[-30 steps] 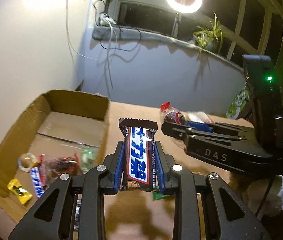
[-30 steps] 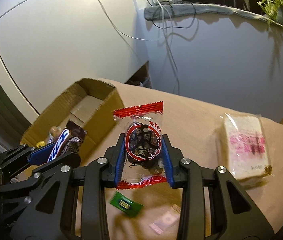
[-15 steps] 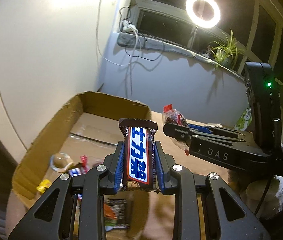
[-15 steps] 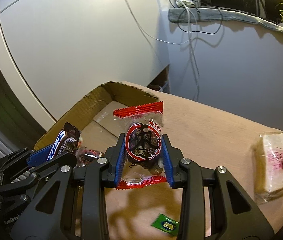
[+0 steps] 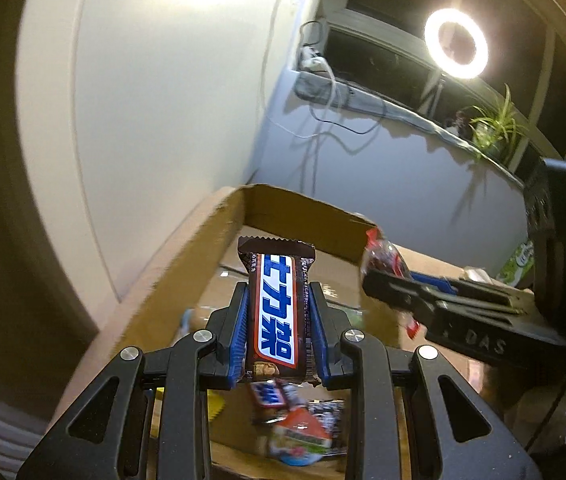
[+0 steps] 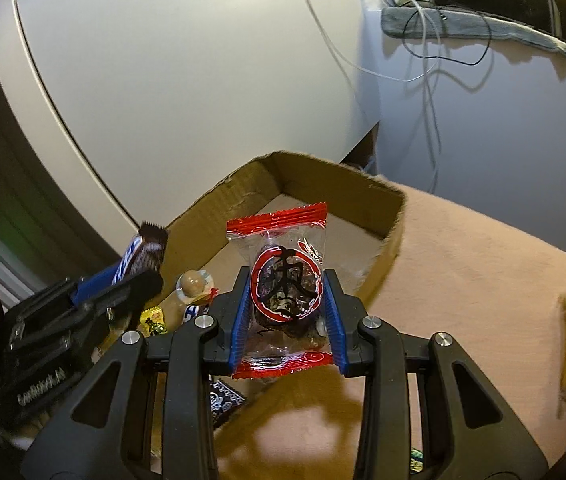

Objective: Organize snacks
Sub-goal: 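Carry the red candy and chocolate bar in both grippers over the box, then open both grippers to drop the red candy and chocolate bar into the box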

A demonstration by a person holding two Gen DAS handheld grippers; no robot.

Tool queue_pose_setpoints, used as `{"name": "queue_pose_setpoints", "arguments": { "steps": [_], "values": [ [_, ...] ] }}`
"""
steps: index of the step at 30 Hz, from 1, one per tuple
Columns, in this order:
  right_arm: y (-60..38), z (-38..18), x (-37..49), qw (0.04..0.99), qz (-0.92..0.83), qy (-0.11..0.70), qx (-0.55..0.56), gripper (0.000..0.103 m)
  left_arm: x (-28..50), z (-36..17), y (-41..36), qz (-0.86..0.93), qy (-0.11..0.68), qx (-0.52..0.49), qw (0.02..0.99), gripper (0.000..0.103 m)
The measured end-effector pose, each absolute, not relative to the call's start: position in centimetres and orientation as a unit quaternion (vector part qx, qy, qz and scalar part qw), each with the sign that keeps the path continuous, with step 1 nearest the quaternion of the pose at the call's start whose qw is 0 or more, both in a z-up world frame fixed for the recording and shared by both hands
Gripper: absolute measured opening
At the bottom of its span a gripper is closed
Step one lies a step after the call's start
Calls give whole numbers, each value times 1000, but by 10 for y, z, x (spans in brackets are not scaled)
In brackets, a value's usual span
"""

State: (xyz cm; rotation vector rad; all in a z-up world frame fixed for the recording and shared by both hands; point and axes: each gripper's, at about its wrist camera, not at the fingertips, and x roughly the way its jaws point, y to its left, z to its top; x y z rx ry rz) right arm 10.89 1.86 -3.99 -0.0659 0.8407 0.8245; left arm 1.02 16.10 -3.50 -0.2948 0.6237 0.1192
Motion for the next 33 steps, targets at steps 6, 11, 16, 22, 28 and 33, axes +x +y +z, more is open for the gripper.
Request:
{"name": "queue_pose_setpoints", "arguments": {
  "steps": [6,11,16,22,28,33],
  "values": [
    [27,-46,103,827,397,396,-41,36,12,-38,171,68,309,-154,936,26],
    [31,-47,99,824,405,393,-47,37,14,-38,170,68,310,-153,936,27],
    [33,-47,97,823,409,391,-48,51,14,-37,172,73,306,-156,936,28],
    [29,-42,97,833,399,381,-46,65,13,-35,177,77,302,-162,936,28],
    [23,-40,96,836,393,380,-45,69,11,-33,177,76,297,-160,938,28],
    [15,-38,94,838,386,380,-57,69,8,-29,170,64,291,-157,941,28]
  ]
}}
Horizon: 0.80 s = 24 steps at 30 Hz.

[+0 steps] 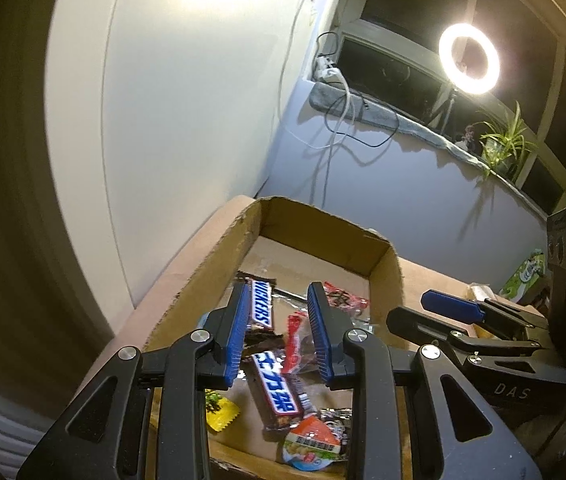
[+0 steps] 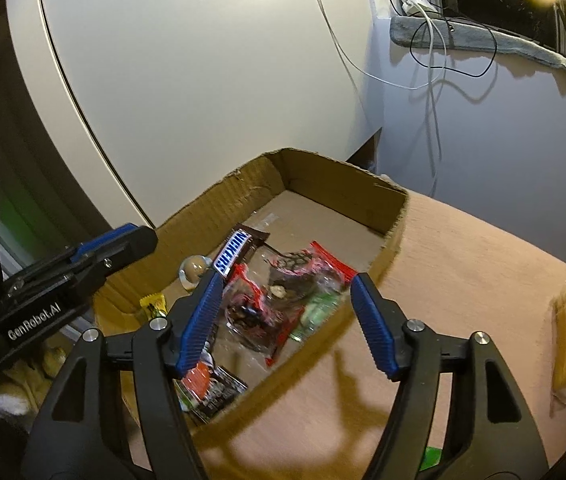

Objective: Organize snacks
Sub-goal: 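Open both grippers to drop the red candy and chocolate bar into the box, then move both open grippers back over the remaining snacks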

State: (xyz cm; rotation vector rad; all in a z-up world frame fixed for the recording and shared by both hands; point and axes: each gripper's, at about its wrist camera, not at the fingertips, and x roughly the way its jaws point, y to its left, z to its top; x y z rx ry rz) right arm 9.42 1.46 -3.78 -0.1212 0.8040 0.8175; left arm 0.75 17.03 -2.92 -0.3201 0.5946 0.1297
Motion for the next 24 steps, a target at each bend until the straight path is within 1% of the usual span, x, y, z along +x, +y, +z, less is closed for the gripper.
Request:
{"name": "queue_pose_setpoints", "arguments": {
  "steps": [14,20,24],
  "values": [
    [-83,-40,93,856,330,394,-53,69,8,-16,103,-18,290,-109,951,29],
    [-114,-53,89,857,313,404,-69,69,11,-23,65,-58,306,-81,947,28],
    [-134,-68,85,854,302,416,-82,69,14,-36,40,-87,332,-68,937,29]
  ]
}}
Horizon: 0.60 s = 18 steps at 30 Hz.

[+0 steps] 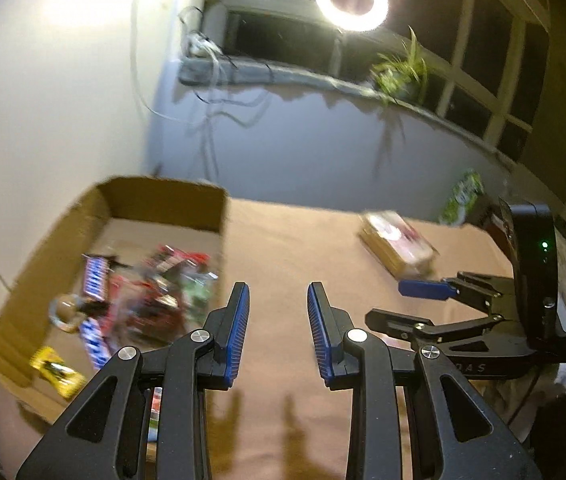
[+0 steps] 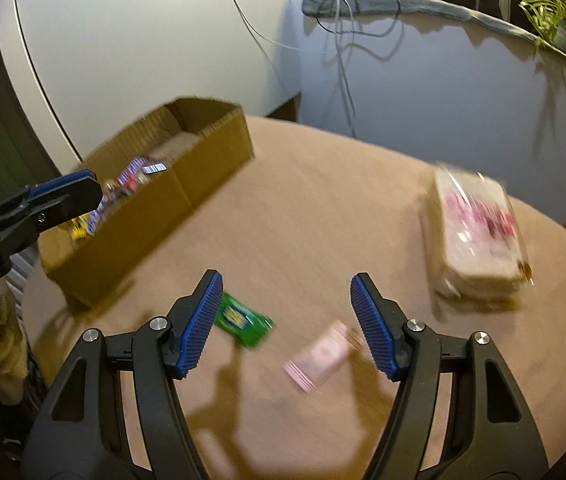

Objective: Organize snacks
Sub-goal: 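Move both open grippers back over the remaining snacks, then grasp the pink candy with the right gripper while the left gripper grasps the green candy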

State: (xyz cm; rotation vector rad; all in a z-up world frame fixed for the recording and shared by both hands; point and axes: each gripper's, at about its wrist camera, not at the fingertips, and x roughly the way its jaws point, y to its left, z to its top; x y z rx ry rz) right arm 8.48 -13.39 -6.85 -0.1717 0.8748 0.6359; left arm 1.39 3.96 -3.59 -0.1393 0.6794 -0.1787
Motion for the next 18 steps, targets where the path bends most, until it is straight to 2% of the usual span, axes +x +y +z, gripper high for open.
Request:
{"name": "queue_pose_setpoints", "arguments": {
  "steps": [5,9,18],
  "values": [
    [-150,-88,82,844,293,439,-93,69,16,-54,14,-114,365,-37,923,29],
    [-152,-98,77,833,302,451,-107,61,27,-66,4,-130,393,-38,909,29],
    [-139,-103,76,840,279,444,-139,61,71,-86,-10,-140,445,-65,882,28]
  ]
}}
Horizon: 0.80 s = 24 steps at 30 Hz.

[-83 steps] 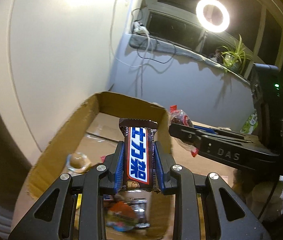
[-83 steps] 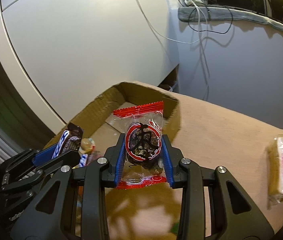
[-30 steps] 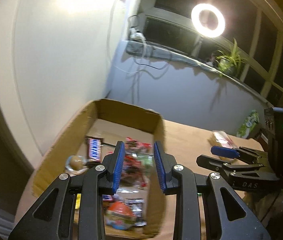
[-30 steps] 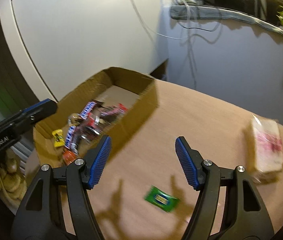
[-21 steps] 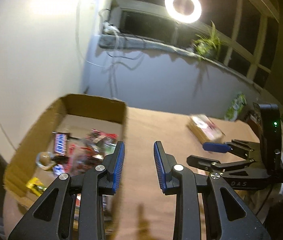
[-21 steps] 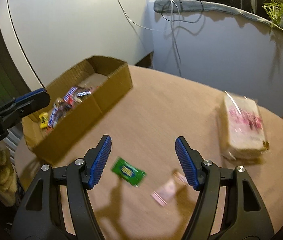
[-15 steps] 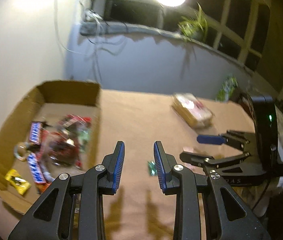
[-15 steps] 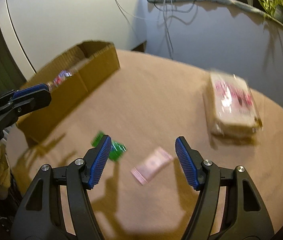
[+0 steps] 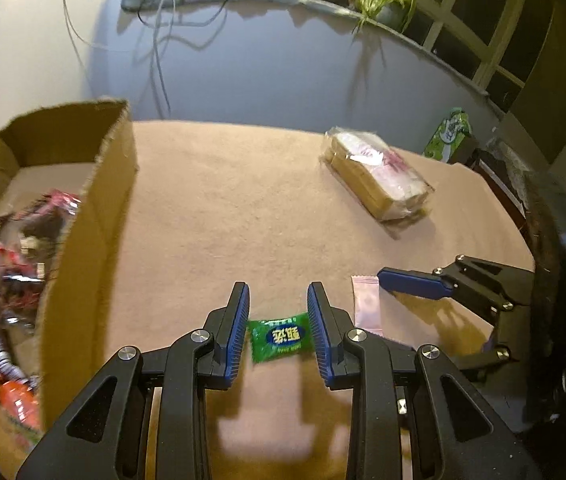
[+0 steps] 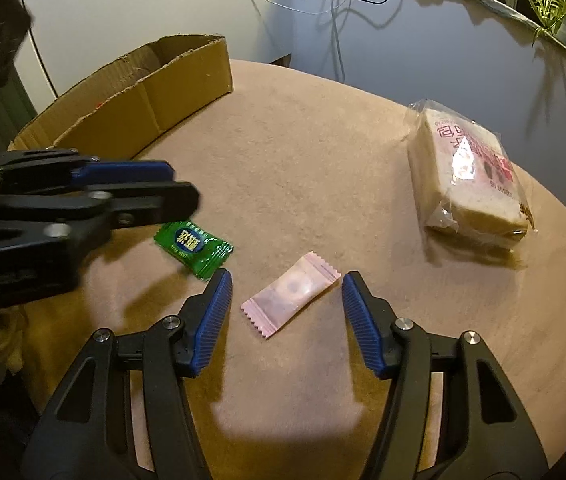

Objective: Organize snacks
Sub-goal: 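Grasp the pink candy with the right gripper while the left gripper grasps the green candy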

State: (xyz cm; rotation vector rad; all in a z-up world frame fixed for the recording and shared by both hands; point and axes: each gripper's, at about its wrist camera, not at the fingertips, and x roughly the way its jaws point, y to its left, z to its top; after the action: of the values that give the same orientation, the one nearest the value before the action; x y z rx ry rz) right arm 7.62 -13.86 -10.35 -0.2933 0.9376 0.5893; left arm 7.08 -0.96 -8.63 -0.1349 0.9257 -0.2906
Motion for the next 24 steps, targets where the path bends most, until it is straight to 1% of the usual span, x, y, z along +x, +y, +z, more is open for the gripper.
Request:
{"name": "queue_pose_setpoints", "arguments": {
  "steps": [4,10,13,22,24],
  "values": [
    [-139,-104,76,841,279,441,-145,61,79,-99,-11,-144,471,-65,868,28],
    [-148,-104,75,844,272,439,-144,49,75,-101,-2,-157,480,-82,859,28],
    [-151,-103,76,845,270,439,-143,47,68,-100,-3,-163,479,-71,860,28],
    [-153,-103,78,846,265,441,-143,46,45,-102,-39,-151,451,61,878,28],
    [-153,-103,79,846,265,441,-141,46,45,-103,-43,-144,447,71,880,28]
  ]
}}
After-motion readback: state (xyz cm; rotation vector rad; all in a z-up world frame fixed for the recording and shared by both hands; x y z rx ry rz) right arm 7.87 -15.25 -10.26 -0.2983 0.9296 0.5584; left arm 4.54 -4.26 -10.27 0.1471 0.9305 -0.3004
